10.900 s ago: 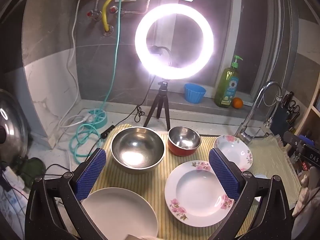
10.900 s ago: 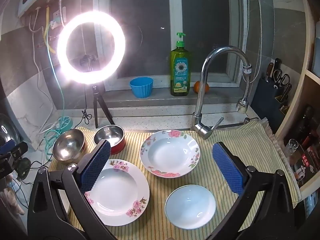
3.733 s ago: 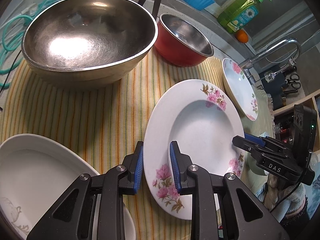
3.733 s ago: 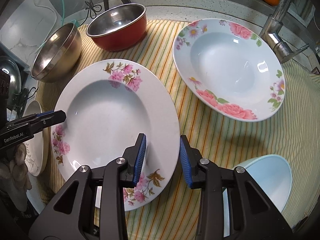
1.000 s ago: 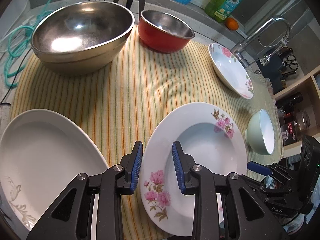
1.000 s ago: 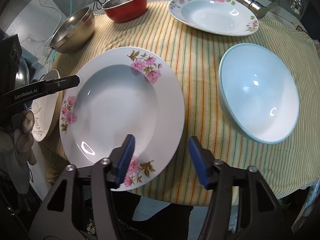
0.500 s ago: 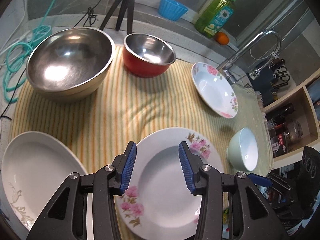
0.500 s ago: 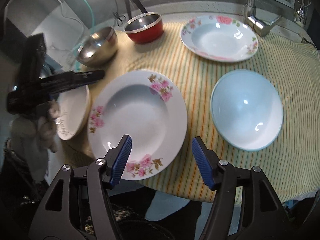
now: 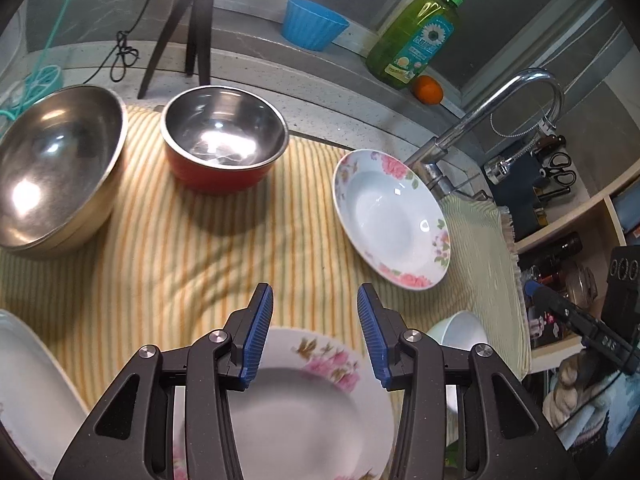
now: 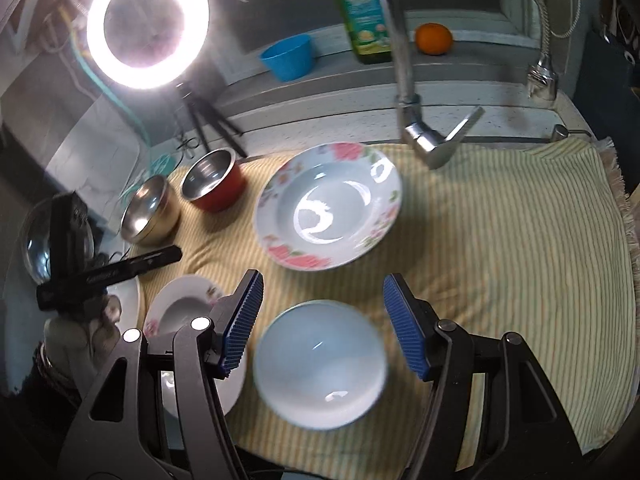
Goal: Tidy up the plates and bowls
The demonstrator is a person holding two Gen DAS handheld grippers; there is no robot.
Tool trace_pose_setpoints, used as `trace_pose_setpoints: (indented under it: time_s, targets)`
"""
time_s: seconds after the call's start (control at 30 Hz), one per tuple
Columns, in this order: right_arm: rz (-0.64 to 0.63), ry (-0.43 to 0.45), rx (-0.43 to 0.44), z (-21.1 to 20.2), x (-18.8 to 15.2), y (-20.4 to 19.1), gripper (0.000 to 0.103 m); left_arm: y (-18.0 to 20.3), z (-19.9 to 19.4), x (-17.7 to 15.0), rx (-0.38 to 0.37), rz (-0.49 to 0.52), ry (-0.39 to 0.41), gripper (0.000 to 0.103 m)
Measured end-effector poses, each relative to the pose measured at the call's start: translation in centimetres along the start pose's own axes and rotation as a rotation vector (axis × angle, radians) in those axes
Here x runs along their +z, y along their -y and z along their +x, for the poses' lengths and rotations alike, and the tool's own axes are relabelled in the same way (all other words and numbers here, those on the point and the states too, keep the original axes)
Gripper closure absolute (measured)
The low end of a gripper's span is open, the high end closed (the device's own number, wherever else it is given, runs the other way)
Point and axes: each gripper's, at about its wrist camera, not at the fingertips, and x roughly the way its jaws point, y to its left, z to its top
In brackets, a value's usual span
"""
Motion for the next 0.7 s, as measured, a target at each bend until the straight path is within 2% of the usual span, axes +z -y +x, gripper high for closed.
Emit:
trace_pose_setpoints:
  time_s: [0.2, 0.3, 0.7]
  targets:
    - [0.038, -0.04, -0.011, 3.5, 2.4, 4.1, 0.038, 1.7, 2.6, 1.3, 0.003, 0.004, 0.0, 0.061]
    - [0.053, -0.068, 0.015, 5.5, 3.3, 5.4, 0.047, 2.3, 3.7, 2.1, 0.012, 0.006, 0.004, 0.061]
    - [0.032, -0.127, 0.025, 11.2, 6.0, 6.1, 0.063, 2.0, 7.3, 4.5, 0.052, -0.012, -0.022, 0.063]
